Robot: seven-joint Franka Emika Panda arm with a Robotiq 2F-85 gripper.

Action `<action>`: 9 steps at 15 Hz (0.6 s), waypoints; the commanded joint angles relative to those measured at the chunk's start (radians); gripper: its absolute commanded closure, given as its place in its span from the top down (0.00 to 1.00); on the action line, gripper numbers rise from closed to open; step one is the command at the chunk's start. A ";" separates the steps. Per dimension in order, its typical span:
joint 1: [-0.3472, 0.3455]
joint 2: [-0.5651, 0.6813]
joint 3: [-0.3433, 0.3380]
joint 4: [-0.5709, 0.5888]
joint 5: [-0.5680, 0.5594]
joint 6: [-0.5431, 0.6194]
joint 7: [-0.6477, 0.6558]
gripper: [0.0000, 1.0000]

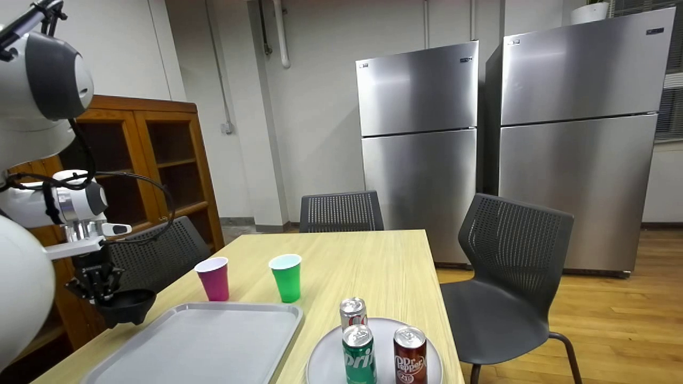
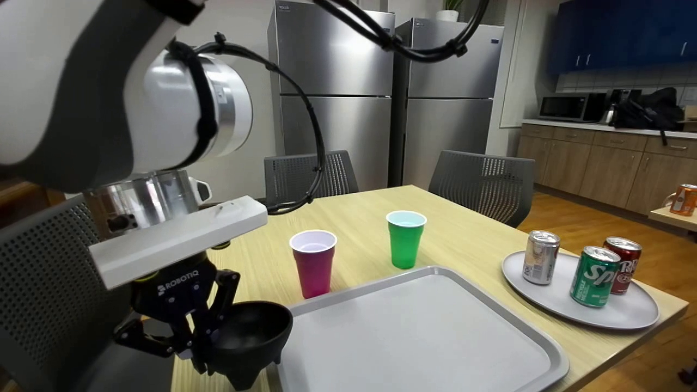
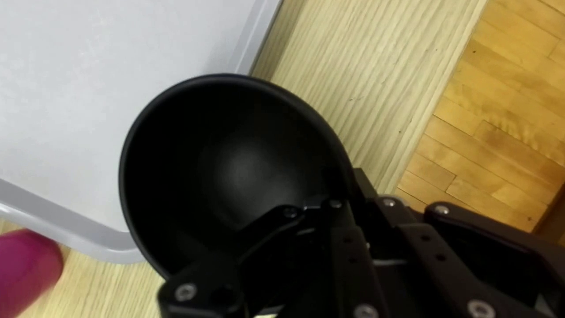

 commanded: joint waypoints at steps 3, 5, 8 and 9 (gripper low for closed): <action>0.057 0.066 -0.037 0.117 -0.017 -0.043 -0.018 0.02; 0.071 0.081 -0.051 0.132 -0.022 -0.044 -0.010 0.02; 0.076 0.101 -0.061 0.154 -0.014 -0.046 -0.020 0.02; 0.077 0.106 -0.062 0.160 -0.013 -0.046 -0.022 0.02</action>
